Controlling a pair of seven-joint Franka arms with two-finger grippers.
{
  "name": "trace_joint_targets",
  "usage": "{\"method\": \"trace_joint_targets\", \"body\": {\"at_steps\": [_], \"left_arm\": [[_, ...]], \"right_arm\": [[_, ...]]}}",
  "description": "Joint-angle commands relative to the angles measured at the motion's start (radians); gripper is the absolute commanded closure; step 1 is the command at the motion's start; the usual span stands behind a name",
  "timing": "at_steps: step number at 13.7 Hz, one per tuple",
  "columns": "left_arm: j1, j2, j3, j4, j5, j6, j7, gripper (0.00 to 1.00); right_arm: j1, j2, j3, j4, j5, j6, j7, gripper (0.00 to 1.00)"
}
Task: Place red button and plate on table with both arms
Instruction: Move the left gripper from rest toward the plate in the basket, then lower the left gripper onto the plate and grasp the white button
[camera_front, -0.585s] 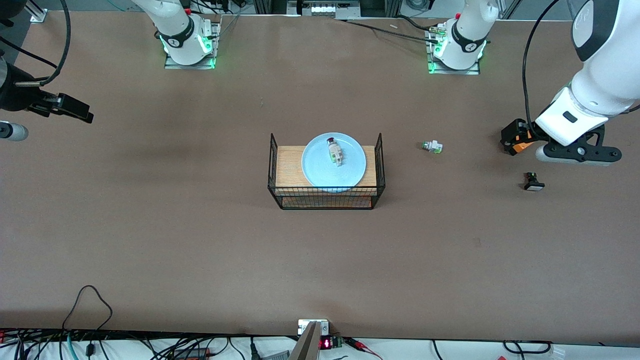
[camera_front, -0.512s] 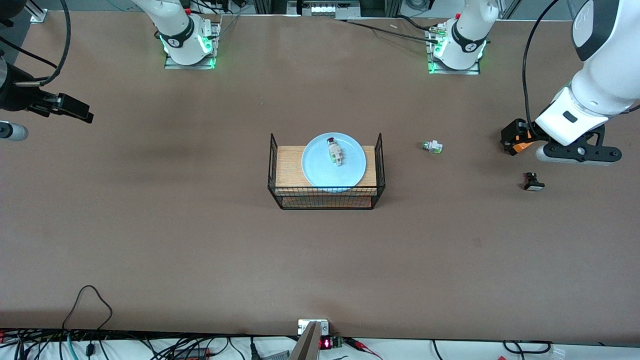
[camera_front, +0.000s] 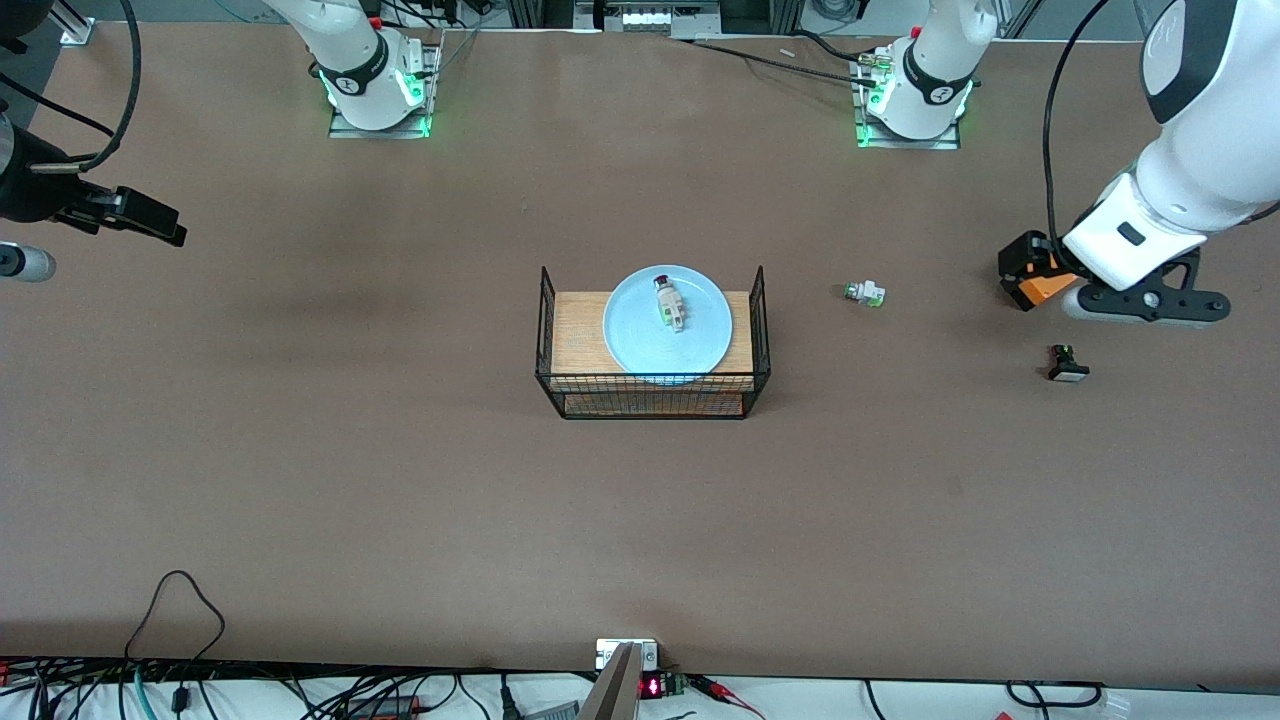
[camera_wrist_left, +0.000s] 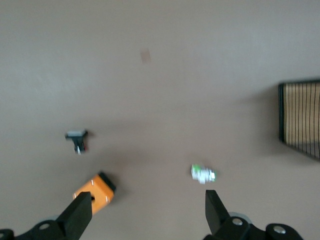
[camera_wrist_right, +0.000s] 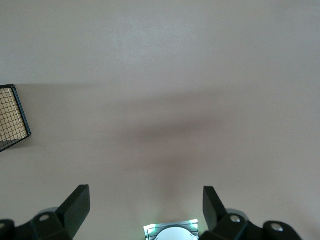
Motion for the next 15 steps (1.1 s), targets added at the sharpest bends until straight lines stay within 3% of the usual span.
{"method": "trace_joint_targets", "body": {"at_steps": [1,3,7,11,15], "left_arm": [[-0.013,0.016,-0.037,0.04,-0.127,-0.064,0.012,0.0],[-0.038,0.061,-0.094,0.101,-0.158,-0.062,-0.029,0.0],[-0.101,0.221,-0.238,0.269,-0.163,-0.061,-0.323,0.0],[-0.277,0.446,-0.24,0.466,-0.151,-0.018,-0.564,0.0],[-0.372,0.538,-0.234,0.46,-0.104,0.14,-0.632,0.0]], "right_arm": [[-0.01,0.012,0.006,0.027,-0.007,-0.009,-0.008,0.0],[-0.01,0.012,0.006,0.027,-0.007,-0.009,-0.008,0.0],[-0.01,0.013,0.006,0.027,-0.009,-0.009,-0.008,0.0],[-0.01,0.012,0.006,0.027,-0.009,-0.01,-0.008,0.0],[-0.01,0.012,0.006,0.027,-0.009,-0.01,-0.008,0.0]]}}
